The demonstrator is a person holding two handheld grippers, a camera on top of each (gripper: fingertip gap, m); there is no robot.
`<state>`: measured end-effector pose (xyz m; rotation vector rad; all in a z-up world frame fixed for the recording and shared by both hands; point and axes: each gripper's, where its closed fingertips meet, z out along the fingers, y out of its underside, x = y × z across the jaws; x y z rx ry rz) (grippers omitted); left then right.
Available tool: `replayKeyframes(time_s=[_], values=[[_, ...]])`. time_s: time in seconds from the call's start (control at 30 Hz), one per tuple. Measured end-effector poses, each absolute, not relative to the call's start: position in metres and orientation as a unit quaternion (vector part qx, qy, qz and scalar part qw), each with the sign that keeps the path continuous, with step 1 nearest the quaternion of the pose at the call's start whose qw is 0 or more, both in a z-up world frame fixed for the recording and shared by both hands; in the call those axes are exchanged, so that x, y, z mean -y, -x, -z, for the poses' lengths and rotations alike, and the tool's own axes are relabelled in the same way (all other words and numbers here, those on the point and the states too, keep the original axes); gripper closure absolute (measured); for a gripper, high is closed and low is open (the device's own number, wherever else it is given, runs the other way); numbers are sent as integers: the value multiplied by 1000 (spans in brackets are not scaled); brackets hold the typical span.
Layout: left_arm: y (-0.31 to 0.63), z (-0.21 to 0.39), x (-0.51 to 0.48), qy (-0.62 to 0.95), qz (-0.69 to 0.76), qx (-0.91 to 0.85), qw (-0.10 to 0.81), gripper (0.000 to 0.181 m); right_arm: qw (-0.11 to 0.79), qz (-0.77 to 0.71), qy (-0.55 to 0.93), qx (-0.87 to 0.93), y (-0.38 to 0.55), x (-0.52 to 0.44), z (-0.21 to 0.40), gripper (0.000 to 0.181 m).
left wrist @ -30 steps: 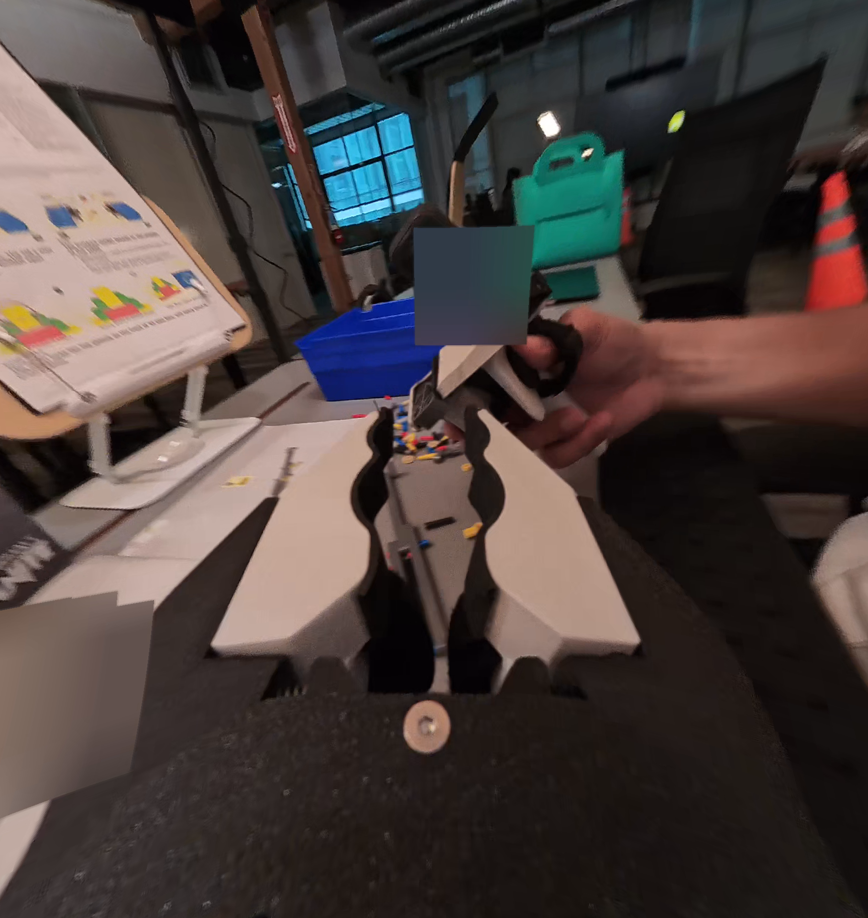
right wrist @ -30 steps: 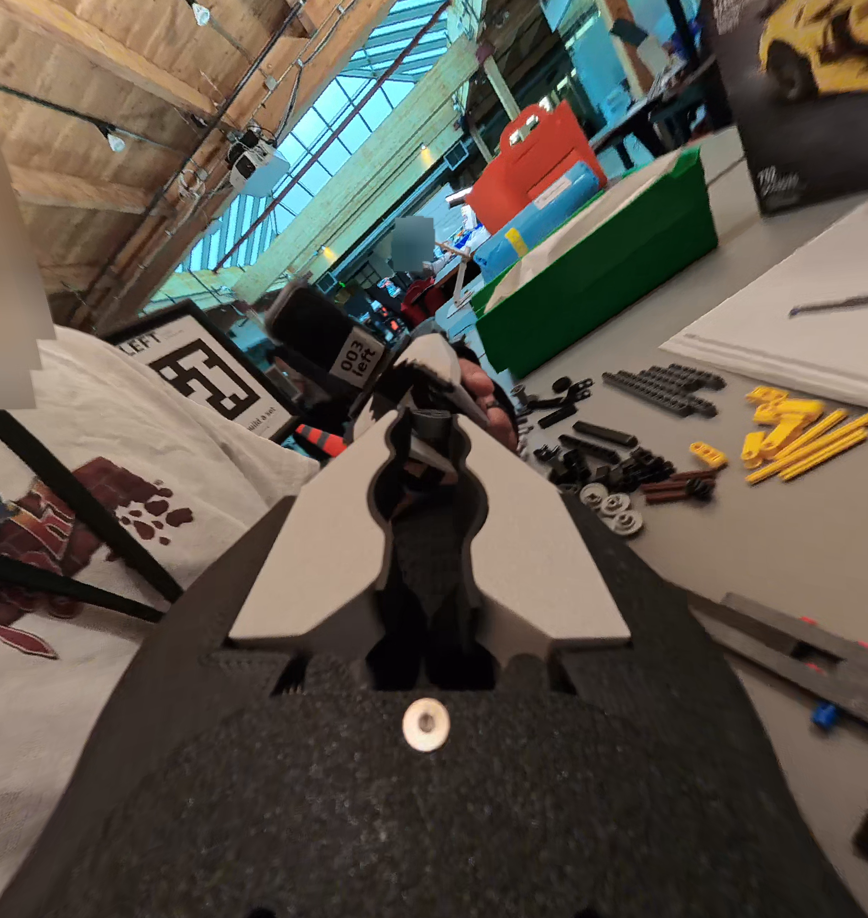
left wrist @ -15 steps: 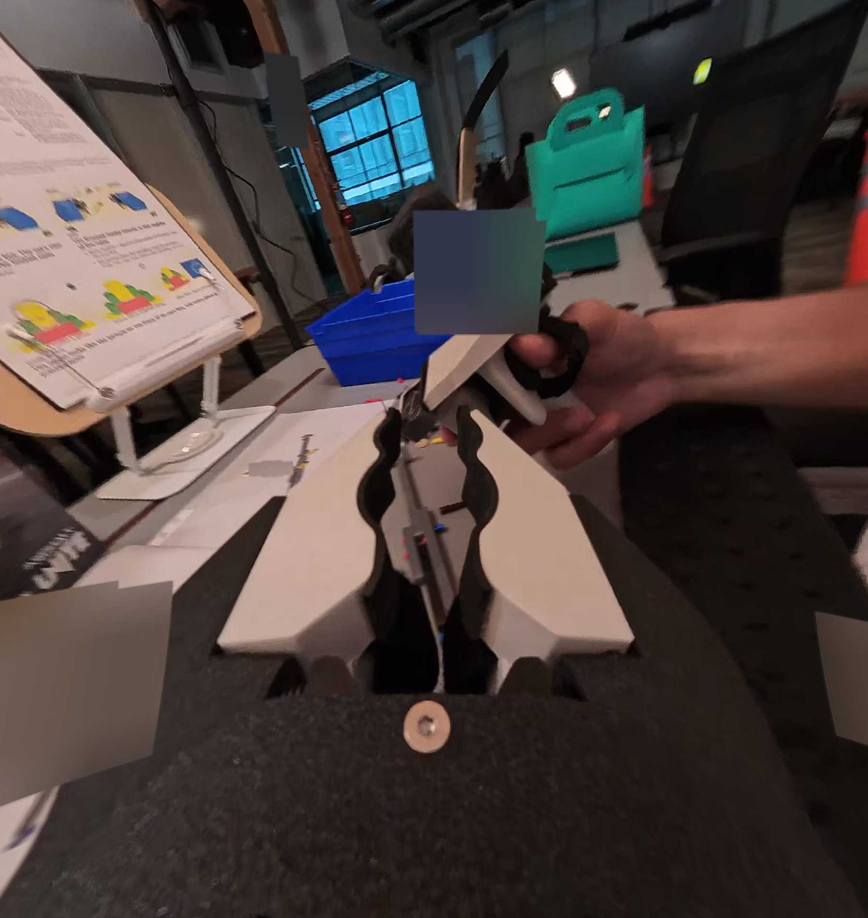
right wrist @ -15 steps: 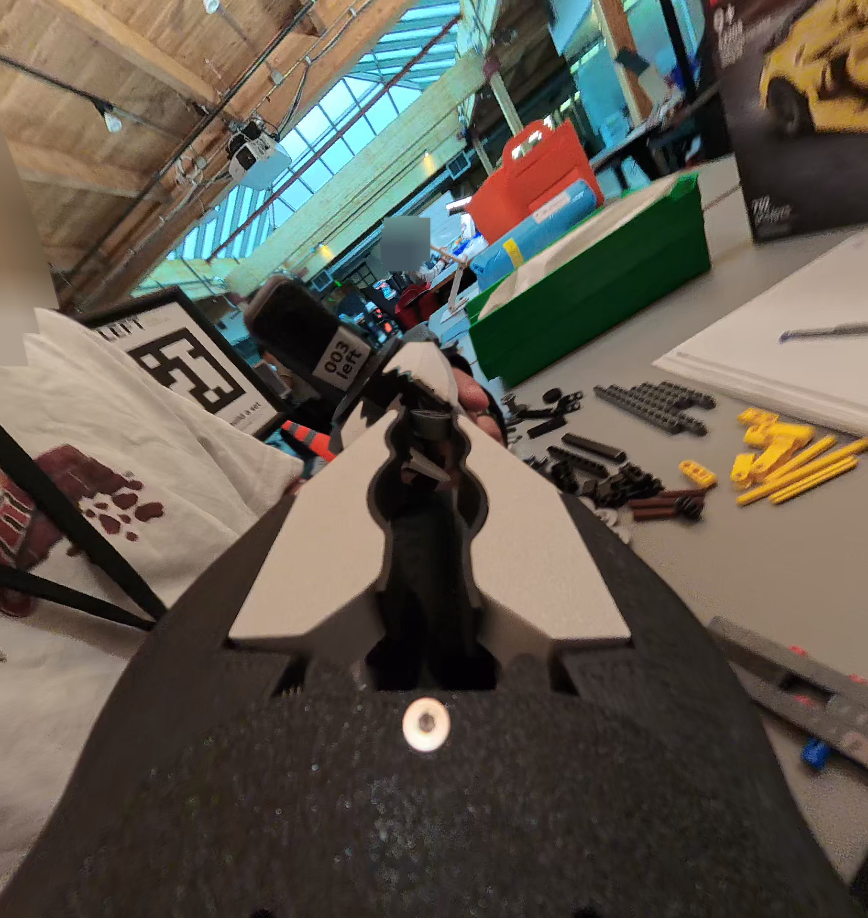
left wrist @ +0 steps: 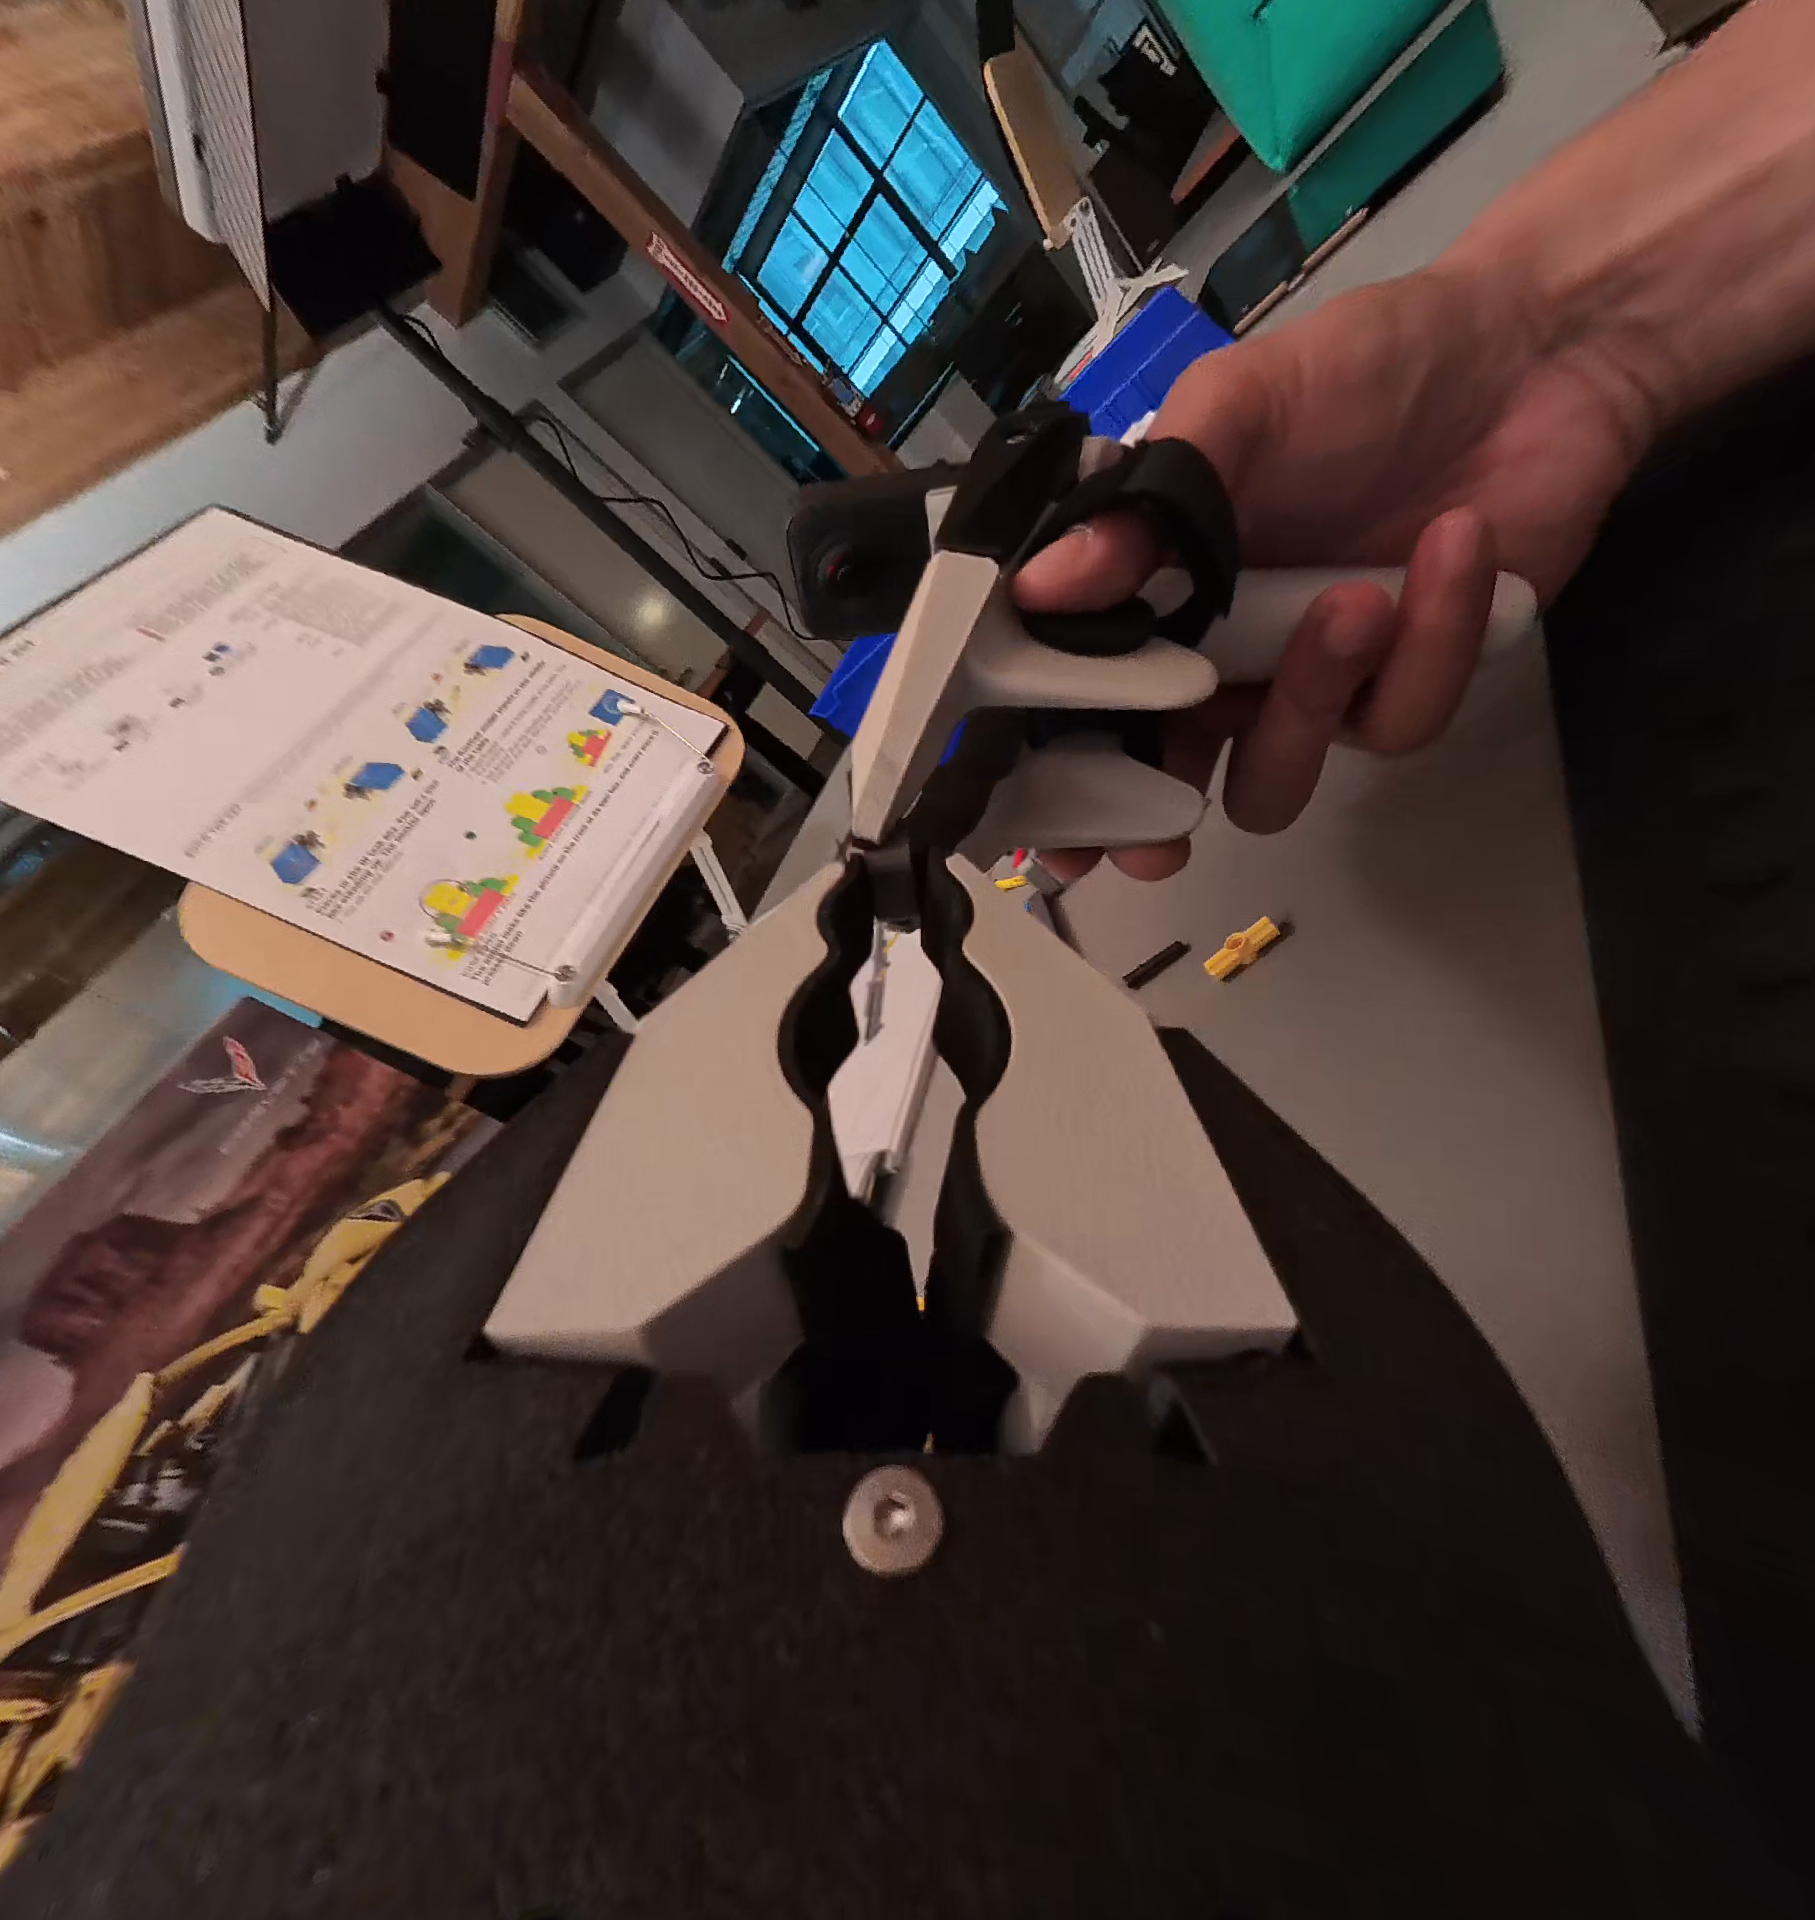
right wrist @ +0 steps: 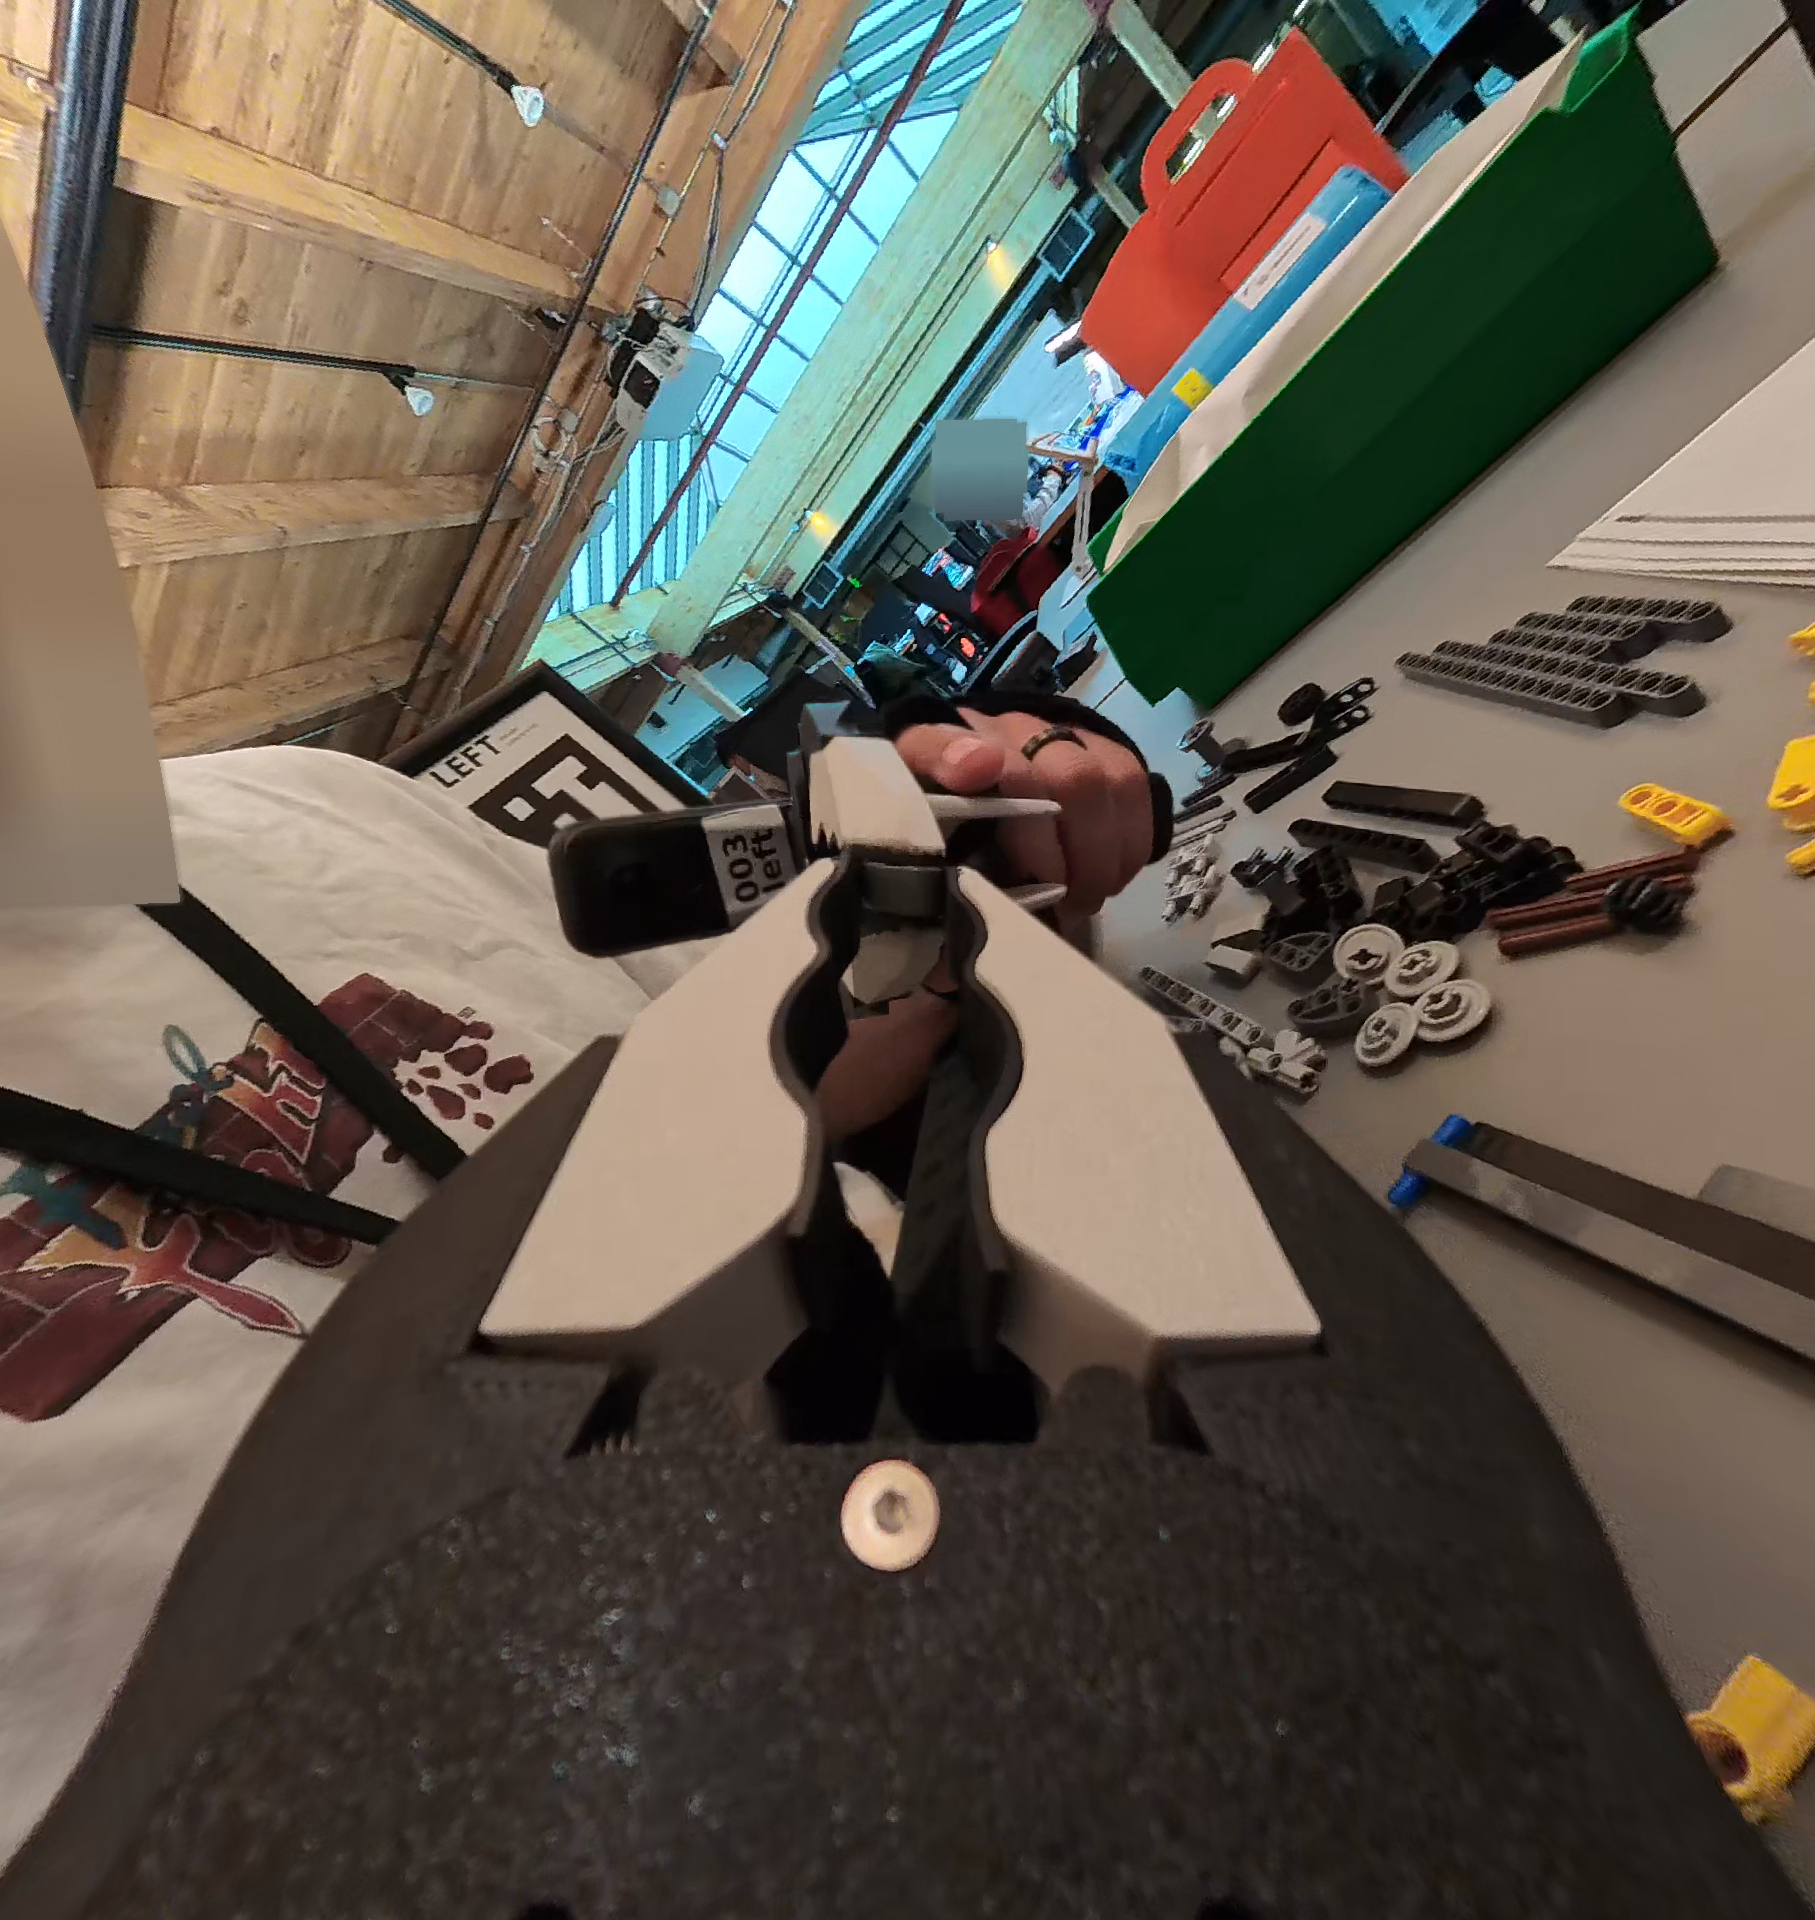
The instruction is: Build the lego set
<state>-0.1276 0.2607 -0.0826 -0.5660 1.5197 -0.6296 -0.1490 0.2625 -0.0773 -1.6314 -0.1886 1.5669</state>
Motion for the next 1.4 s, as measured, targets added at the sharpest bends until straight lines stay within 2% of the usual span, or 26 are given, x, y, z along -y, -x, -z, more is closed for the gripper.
replayKeyframes(time_s=[0.3,0.47,0.67,0.83,1.07,1.2,1.4], values=[[129,74,-253,235,290,-675,637,175,391,-695,600,63,151,-255,68,166],[131,84,-276,219,198,-701,649,174,498,-547,666,92,112,-257,67,146],[112,105,-317,178,47,-732,656,174,549,-368,747,74,44,-240,81,148],[86,101,-329,159,17,-749,643,174,540,-301,784,54,20,-213,90,156],[42,95,-328,186,-28,-739,647,174,529,-280,800,39,2,-200,101,162],[44,123,-347,223,-34,-740,634,174,521,-314,793,33,3,-201,106,162],[54,130,-340,223,-8,-747,627,174,503,-295,811,44,4,-192,117,165]])
